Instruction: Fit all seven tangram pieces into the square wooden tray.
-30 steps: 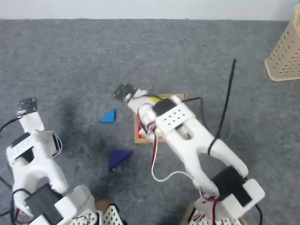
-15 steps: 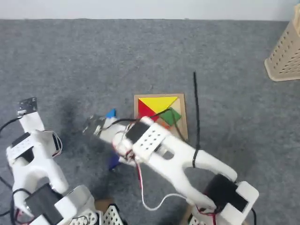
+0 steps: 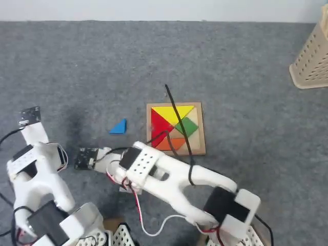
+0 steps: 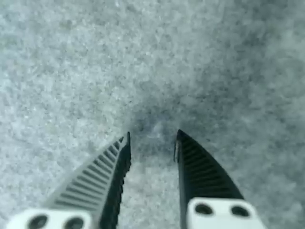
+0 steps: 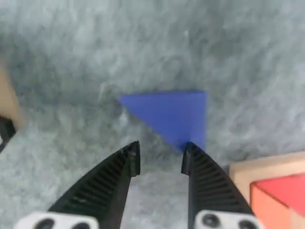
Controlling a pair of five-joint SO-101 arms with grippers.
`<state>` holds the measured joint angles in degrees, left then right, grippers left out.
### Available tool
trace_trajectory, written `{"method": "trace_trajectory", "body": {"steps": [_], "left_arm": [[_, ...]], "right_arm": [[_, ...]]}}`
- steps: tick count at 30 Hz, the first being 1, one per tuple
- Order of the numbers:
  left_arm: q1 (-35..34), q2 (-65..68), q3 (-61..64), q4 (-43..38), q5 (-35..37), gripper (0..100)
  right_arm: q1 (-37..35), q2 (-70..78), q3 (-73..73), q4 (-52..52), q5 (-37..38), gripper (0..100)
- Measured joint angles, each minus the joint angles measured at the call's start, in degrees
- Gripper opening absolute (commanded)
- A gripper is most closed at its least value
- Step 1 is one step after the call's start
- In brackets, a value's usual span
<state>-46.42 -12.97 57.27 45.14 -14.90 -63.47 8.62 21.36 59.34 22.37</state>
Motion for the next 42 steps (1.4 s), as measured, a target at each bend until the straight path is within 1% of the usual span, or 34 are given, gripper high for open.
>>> {"method": "trace_trajectory", "body": {"steps": [18,25,28,32,34,38,39,42], "left_arm": [[0.0,0.0,0.0,0.0,0.0,15],[0.0,0.0,0.0,0.0,0.0,15],[0.0,0.0,0.0,0.0,0.0,15],[0.0,0.0,0.0,0.0,0.0,15],[0.0,0.0,0.0,0.0,0.0,15],[0.0,0.0,0.0,0.0,0.0,15],[0.0,0.0,0.0,0.0,0.0,15],[0.0,0.0,0.0,0.0,0.0,15]], "right_arm": [[0.1,12.2,-13.5,0.0,-0.1,15.6],[1.1,17.8,-22.9,6.5,0.0,15.6],[3.0,22.5,-26.9,7.6,-0.1,15.6],[4.5,24.3,-28.9,8.4,0.2,15.4],[5.1,25.1,-30.4,9.8,0.2,13.1],[6.9,25.2,-31.1,10.5,0.2,1.5],[7.6,25.2,-31.3,10.5,0.2,0.2],[9.9,25.4,-31.2,10.5,0.2,0.6]]}}
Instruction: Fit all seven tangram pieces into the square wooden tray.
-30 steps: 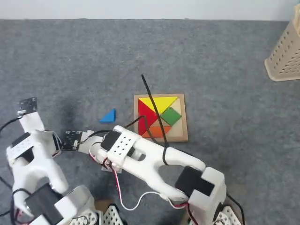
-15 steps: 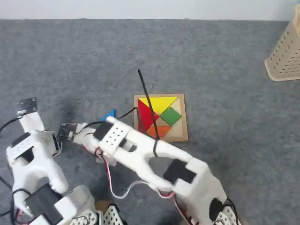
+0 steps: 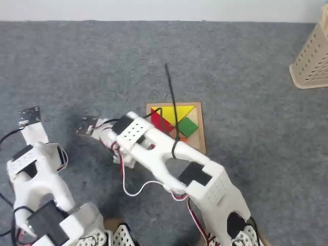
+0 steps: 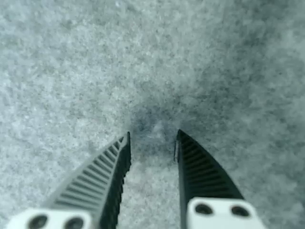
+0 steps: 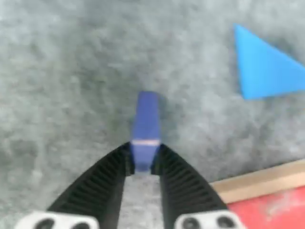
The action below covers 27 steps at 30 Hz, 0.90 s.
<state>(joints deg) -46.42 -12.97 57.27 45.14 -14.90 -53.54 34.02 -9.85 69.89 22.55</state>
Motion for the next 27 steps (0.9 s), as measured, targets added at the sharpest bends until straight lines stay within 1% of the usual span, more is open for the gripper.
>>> {"method": "trace_trajectory", "body": {"steps": [6,10,11,15,17,19,21,25,27], "left_arm": [[0.0,0.0,0.0,0.0,0.0,15],[0.0,0.0,0.0,0.0,0.0,15],[0.0,0.0,0.0,0.0,0.0,15],[0.0,0.0,0.0,0.0,0.0,15],[0.0,0.0,0.0,0.0,0.0,15],[0.0,0.0,0.0,0.0,0.0,15],[0.0,0.0,0.0,0.0,0.0,15],[0.0,0.0,0.0,0.0,0.0,15],[0.0,0.0,0.0,0.0,0.0,15]], "right_arm": [[3.9,0.0,0.0,1.9,-0.2,0.6],[6.5,-2.1,0.2,5.0,0.0,0.6],[7.6,-3.3,0.4,6.1,0.5,0.6],[11.6,-8.4,0.4,11.7,6.6,0.6],[13.1,-10.5,0.4,15.6,11.9,0.6],[15.5,-12.3,0.4,19.4,19.6,0.6],[19.1,-13.5,0.4,22.3,28.7,0.6],[26.7,-13.6,0.4,25.9,49.3,0.6],[29.5,-13.7,0.4,26.5,57.2,0.6]]}}
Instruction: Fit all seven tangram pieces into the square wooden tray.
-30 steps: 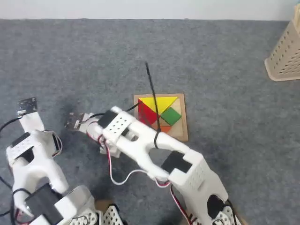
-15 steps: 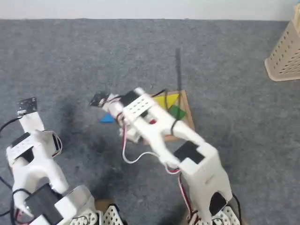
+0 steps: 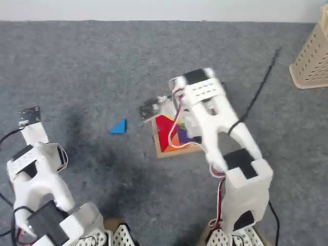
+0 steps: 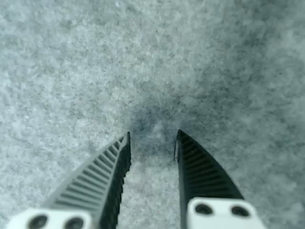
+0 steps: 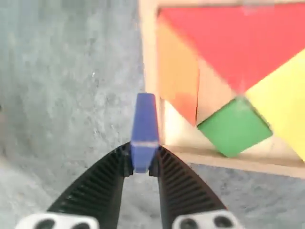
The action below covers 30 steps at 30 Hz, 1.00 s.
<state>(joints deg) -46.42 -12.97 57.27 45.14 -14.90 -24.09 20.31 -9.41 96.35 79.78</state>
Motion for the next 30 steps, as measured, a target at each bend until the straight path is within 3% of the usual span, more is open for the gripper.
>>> {"method": "trace_trajectory", "body": {"steps": [3,9,18,26,28,30], "left_arm": [[0.0,0.0,0.0,0.0,0.0,15],[0.0,0.0,0.0,0.0,0.0,15],[0.0,0.0,0.0,0.0,0.0,15],[0.0,0.0,0.0,0.0,0.0,15],[0.0,0.0,0.0,0.0,0.0,15],[0.0,0.0,0.0,0.0,0.0,15]], "right_arm": [[0.6,0.6,0.0,-0.2,3.6,0.6],[-0.5,5.3,0.0,-1.9,3.9,0.9],[-0.7,5.9,0.0,-5.0,1.4,13.8],[-0.7,5.9,0.0,-6.4,-0.6,10.0],[-0.7,5.9,-1.0,-7.4,-4.3,0.6],[-0.6,5.9,-3.8,-7.7,-10.1,1.8]]}}
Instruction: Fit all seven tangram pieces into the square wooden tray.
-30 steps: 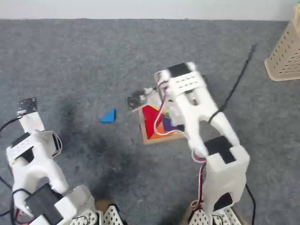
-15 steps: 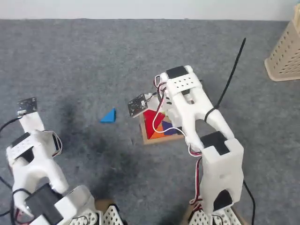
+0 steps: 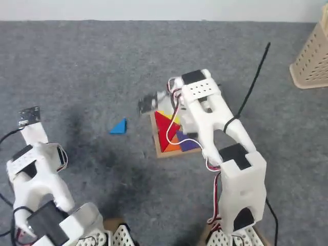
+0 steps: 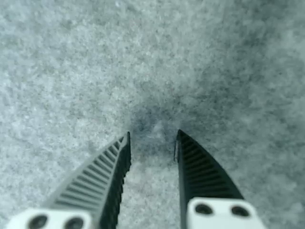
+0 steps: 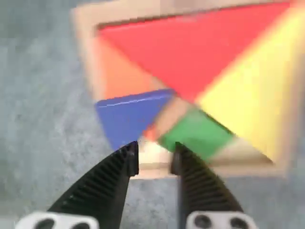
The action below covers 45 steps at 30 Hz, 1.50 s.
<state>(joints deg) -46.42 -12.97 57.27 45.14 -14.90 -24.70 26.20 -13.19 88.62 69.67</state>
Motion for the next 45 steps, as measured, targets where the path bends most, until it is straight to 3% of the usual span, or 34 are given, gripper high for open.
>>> {"method": "trace_trajectory", "body": {"steps": [5,9,13,17,21,25,40,45], "left_arm": [[0.0,0.0,0.0,0.0,0.0,15],[0.0,0.0,0.0,0.0,0.0,15],[0.0,0.0,0.0,0.0,0.0,15],[0.0,0.0,0.0,0.0,0.0,15],[0.0,0.0,0.0,0.0,0.0,15],[0.0,0.0,0.0,0.0,0.0,15],[0.0,0.0,0.2,0.0,0.0,15],[0.0,0.0,0.2,0.0,0.0,15]], "right_arm": [[1.1,-2.5,-5.0,0.2,-18.2,0.6],[2.4,-9.2,-4.0,0.2,-27.0,0.6],[2.1,-19.4,6.5,-2.8,-33.3,0.6],[2.2,-31.7,24.9,-13.7,-38.6,0.6],[2.1,-39.8,43.6,-24.4,-40.2,0.6],[-0.4,-41.0,52.8,-28.4,-40.7,0.6],[-0.6,-33.0,53.2,-34.1,-42.4,0.6],[3.0,-28.7,50.3,-34.1,-42.4,0.6]]}}
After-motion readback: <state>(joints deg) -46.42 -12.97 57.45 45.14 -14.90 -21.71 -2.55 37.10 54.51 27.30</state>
